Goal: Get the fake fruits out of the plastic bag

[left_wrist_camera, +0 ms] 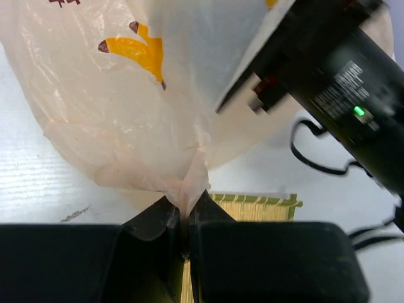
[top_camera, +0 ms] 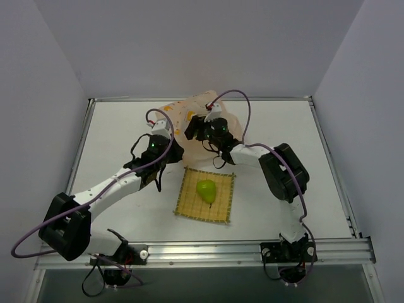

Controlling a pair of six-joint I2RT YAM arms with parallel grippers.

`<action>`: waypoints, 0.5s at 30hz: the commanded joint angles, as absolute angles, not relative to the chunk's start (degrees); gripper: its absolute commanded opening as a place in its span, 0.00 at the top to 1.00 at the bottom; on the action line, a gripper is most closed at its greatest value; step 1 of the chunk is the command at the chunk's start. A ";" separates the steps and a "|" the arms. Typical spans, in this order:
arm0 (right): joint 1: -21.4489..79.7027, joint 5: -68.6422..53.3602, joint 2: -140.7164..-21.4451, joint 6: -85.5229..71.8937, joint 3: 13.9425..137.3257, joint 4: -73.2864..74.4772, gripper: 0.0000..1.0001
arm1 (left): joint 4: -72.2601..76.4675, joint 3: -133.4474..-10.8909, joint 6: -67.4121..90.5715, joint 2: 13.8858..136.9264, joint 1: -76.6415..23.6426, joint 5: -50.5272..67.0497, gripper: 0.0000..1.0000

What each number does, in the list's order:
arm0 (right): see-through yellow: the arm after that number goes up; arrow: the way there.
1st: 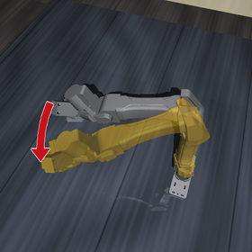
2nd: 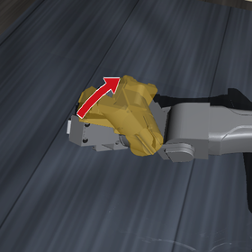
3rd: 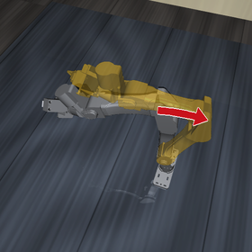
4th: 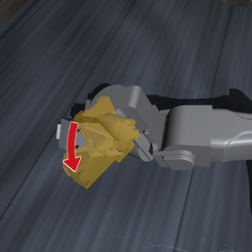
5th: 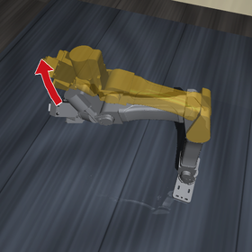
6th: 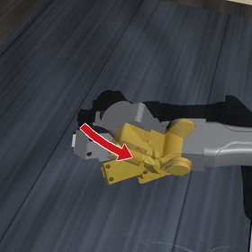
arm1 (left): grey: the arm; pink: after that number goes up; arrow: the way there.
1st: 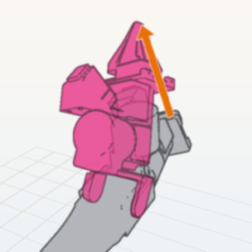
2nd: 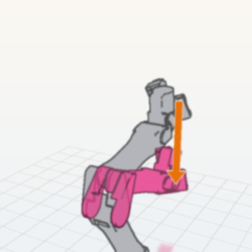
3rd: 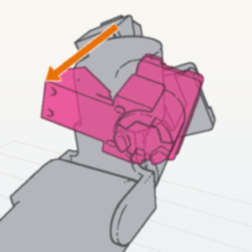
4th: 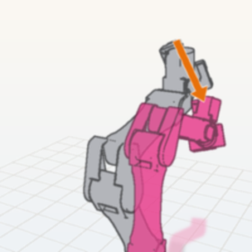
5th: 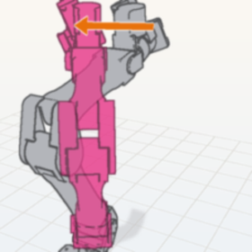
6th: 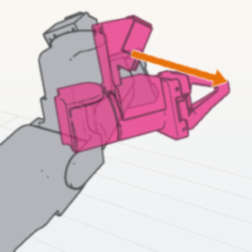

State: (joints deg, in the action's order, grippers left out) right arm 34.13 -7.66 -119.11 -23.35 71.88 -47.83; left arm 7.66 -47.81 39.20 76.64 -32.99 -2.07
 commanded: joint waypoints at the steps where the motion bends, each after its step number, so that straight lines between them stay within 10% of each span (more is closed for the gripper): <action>1: 34.54 -13.44 -111.81 -26.53 66.81 -54.40 0.62 | 10.37 -51.85 38.15 76.64 -31.64 -3.60 0.98; 15: 43.21 -11.63 -91.59 -22.60 48.26 -42.30 0.59 | 10.90 -55.37 38.06 77.96 -31.02 -1.85 0.98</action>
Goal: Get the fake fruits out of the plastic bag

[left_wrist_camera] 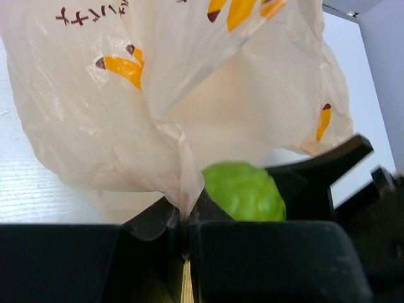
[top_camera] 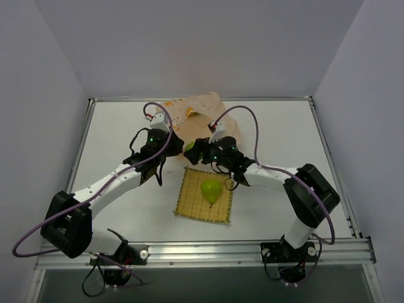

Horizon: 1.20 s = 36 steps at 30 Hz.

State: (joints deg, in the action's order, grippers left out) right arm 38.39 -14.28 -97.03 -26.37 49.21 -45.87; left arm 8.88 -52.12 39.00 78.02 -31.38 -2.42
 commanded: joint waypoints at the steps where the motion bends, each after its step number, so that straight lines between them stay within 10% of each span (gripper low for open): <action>1: 44.81 -9.51 -90.80 -21.89 47.21 -41.49 0.59 | 10.81 -55.46 38.06 77.96 -30.94 -1.76 0.98; 17: 64.33 13.35 -88.41 -17.58 35.95 -39.82 0.59 | 11.51 -51.16 39.20 74.97 -30.85 -1.32 0.98; 28: 67.50 16.96 -89.39 -16.87 37.17 -38.94 0.13 | 11.51 -48.60 39.81 72.69 -30.94 -1.05 0.98; 36: 65.57 16.70 -84.29 -15.03 42.27 -35.87 0.12 | 11.25 -47.64 39.90 71.46 -30.85 -0.79 0.98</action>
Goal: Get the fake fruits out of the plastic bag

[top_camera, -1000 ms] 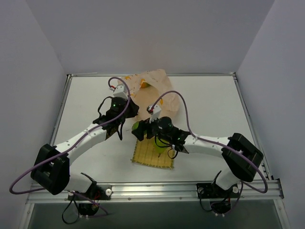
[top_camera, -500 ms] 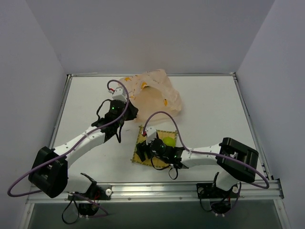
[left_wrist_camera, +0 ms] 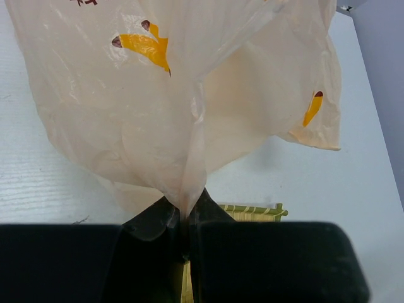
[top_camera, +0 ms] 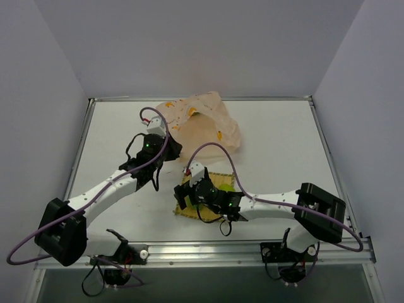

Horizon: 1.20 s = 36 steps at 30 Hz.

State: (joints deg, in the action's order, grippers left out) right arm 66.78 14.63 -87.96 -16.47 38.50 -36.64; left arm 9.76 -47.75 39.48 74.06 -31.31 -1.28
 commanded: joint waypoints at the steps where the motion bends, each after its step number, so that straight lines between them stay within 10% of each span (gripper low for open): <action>1: 65.13 16.44 -83.42 -14.94 42.62 -35.60 0.12 | 11.25 -47.46 39.99 71.28 -30.85 -0.70 0.98; 5: 60.75 15.64 -80.51 -15.64 43.50 -34.98 0.30 | 11.25 -46.76 40.25 69.88 -30.94 -0.62 0.98; 7: 58.11 16.26 -79.63 -16.69 43.86 -35.33 0.63 | 11.34 -46.67 40.60 69.35 -30.85 -0.35 0.98; 11: 52.83 19.68 -82.96 -18.02 47.01 -37.43 0.90 | 10.99 -47.46 40.87 68.56 -31.02 0.00 0.97; 28: 39.38 24.51 -117.57 -32.77 73.81 -44.47 0.87 | 12.22 -48.34 42.19 70.58 -32.17 4.83 0.98; 36: 37.27 25.67 -129.62 -49.37 84.89 -46.58 0.68 | 11.78 -49.13 43.94 71.01 -33.57 7.55 0.98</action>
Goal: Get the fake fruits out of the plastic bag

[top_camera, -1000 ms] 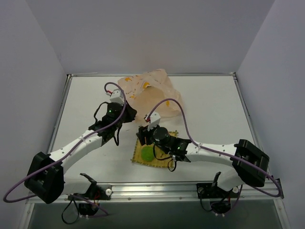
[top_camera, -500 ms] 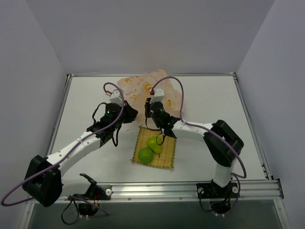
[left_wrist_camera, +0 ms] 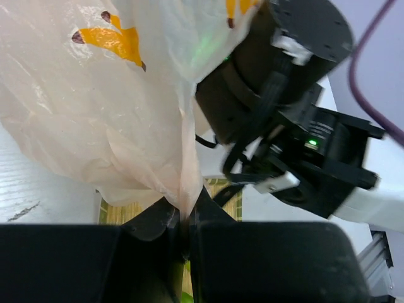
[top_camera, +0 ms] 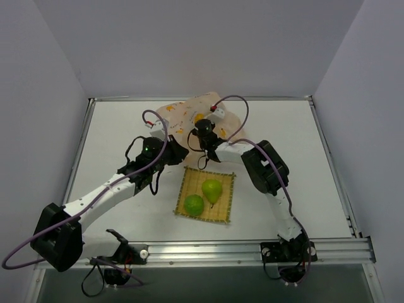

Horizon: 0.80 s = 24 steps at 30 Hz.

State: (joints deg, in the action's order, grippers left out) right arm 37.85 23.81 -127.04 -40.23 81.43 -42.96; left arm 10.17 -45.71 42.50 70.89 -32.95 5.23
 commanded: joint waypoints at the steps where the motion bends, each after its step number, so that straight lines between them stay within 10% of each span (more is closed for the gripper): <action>1: 37.09 25.23 -130.42 -50.79 85.42 -47.71 0.64 | 11.69 -49.13 44.12 71.02 -33.84 8.08 0.98; 10: 35.42 22.07 -133.77 -57.39 86.49 -54.57 0.24 | 14.23 -49.39 47.02 70.75 -38.05 12.83 0.98; 24: 34.63 14.78 -138.86 -59.60 89.81 -54.58 0.14 | 15.74 -50.27 46.94 70.31 -44.12 12.93 0.98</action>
